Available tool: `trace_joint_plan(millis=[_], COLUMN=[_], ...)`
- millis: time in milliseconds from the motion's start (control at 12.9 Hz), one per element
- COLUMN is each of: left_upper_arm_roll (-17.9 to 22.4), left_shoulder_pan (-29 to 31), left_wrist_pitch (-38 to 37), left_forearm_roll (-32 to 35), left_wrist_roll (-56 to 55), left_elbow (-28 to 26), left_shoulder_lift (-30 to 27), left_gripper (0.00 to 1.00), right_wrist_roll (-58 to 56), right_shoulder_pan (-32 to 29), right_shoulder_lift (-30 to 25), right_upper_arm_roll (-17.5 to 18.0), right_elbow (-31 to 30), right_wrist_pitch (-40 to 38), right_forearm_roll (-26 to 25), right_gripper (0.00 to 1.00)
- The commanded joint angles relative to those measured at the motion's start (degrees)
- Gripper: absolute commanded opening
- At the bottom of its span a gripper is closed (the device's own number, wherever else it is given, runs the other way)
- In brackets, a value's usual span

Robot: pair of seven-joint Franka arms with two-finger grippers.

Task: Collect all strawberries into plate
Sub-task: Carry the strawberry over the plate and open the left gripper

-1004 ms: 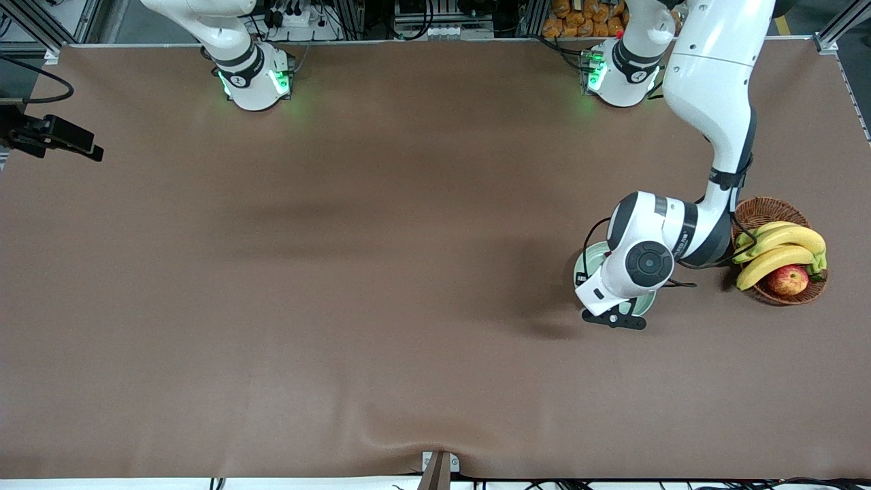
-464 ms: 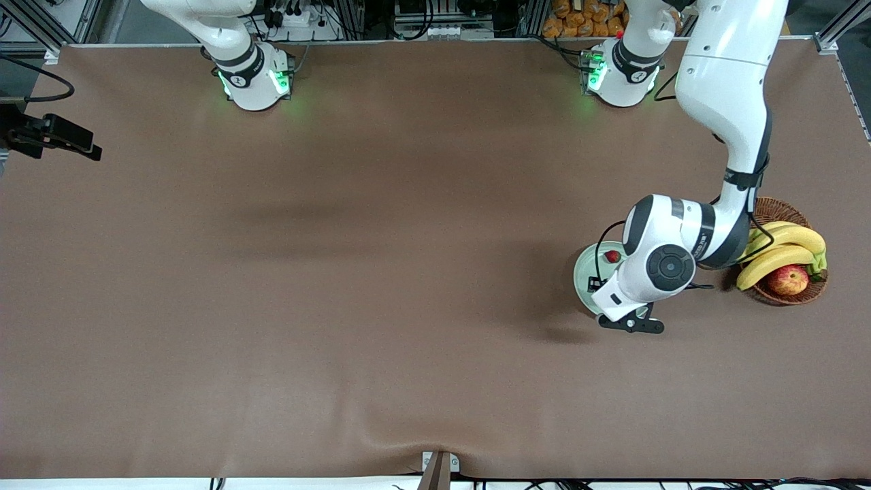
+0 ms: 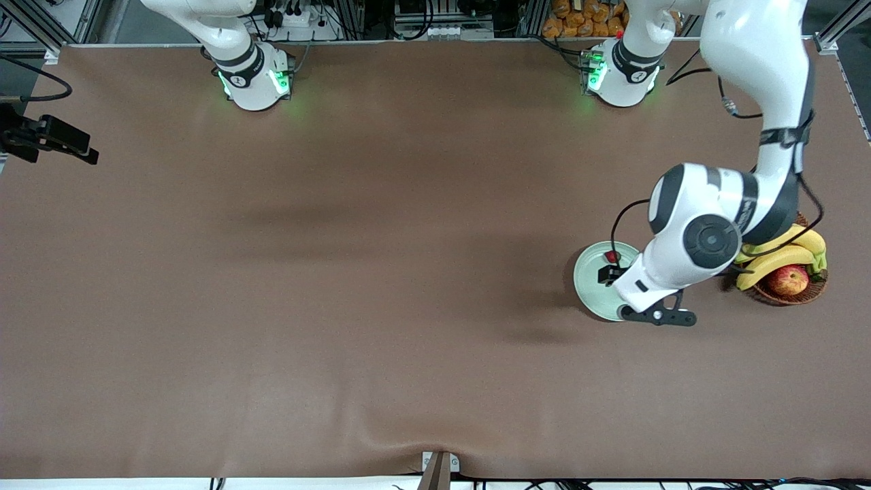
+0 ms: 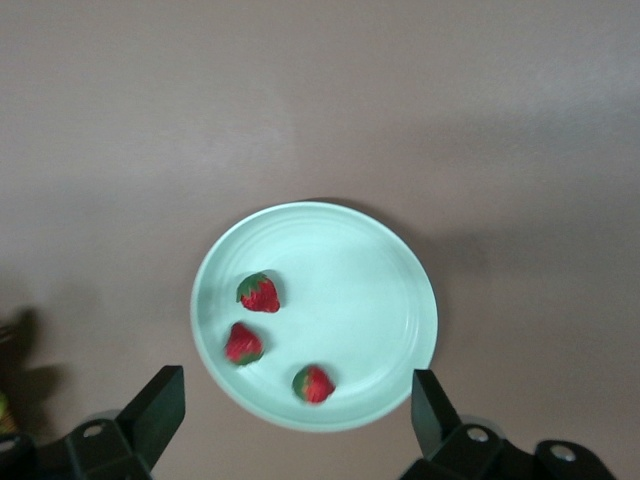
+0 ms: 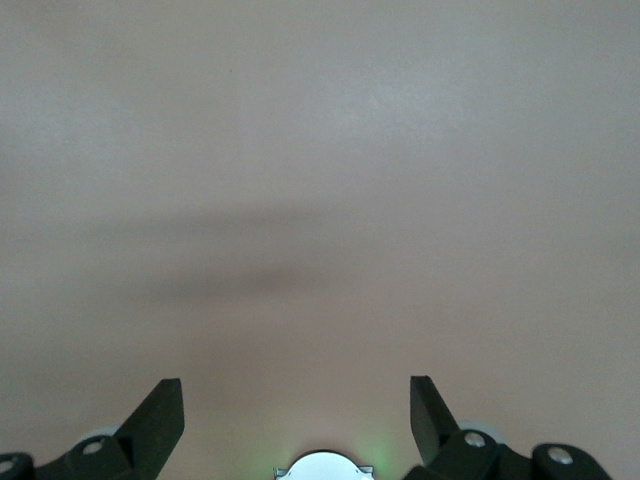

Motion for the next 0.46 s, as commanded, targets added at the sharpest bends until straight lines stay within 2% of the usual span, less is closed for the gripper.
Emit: trace_joint_plan(millis=[0,386], left_upper_arm_roll=[-0.52,-0.44], left_shoulder_pan=[3.2,6.2], left_wrist_pitch=[-7.4,-12.34], left_forearm_roll=[0.74,-3.04], left_wrist_roll=[0.54,0.45], left_elbow=[3.51,4.23], left_shoulder_lift=[-3.94,-12.02], left_gripper=[1.0,1.0], right_wrist_roll=[-0.39,-0.39], right_shoulder_pan=[0.41,0.5], right_shoulder_lift=[-0.35,-0.35], right_upper_arm_roll=[-0.4,-0.4], right_elbow=[1.58,1.58], right_wrist_pitch=[-0.21,-0.3], right_forearm_roll=[-0.58,-0.85], right_gripper=[1.0,1.0])
